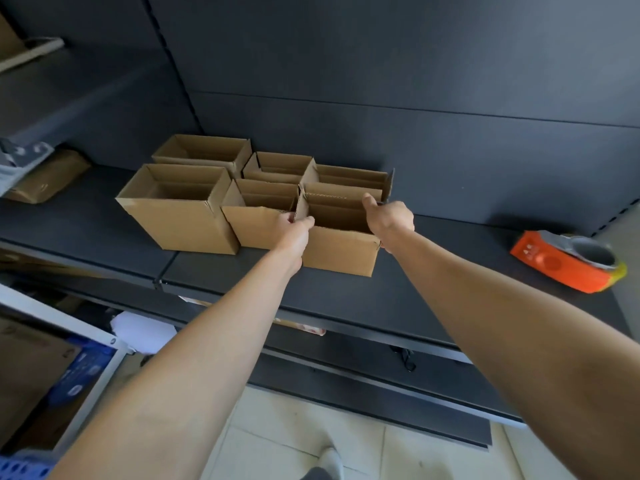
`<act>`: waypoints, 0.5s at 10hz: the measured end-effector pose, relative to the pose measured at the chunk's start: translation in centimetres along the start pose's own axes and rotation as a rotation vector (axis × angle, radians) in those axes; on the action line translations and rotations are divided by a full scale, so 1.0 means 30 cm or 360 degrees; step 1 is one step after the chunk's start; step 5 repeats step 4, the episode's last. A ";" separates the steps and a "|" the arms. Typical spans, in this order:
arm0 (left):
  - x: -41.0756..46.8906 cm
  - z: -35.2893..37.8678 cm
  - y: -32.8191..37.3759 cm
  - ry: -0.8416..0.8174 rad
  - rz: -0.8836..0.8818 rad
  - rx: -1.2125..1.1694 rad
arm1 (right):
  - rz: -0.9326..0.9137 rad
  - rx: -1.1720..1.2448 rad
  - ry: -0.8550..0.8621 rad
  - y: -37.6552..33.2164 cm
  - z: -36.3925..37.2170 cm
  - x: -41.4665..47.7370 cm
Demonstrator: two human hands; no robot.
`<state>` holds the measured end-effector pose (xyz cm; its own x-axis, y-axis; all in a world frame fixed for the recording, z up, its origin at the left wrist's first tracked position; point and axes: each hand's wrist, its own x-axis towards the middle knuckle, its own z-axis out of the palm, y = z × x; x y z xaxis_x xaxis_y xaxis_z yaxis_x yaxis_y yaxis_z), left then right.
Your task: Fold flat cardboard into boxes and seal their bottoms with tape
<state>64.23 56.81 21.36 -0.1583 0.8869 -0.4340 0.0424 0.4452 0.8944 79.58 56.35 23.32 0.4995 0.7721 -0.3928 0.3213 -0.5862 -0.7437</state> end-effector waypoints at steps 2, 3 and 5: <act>0.022 -0.006 0.003 0.0073 -0.0024 -0.0068 | 0.0071 0.0122 -0.0019 -0.022 0.015 -0.001; 0.017 -0.016 0.005 0.0098 -0.0015 -0.0087 | 0.0114 0.0147 -0.0044 -0.011 0.009 0.002; -0.023 -0.030 0.016 0.0202 0.0058 0.0014 | 0.0018 0.0018 0.0015 -0.009 -0.022 -0.018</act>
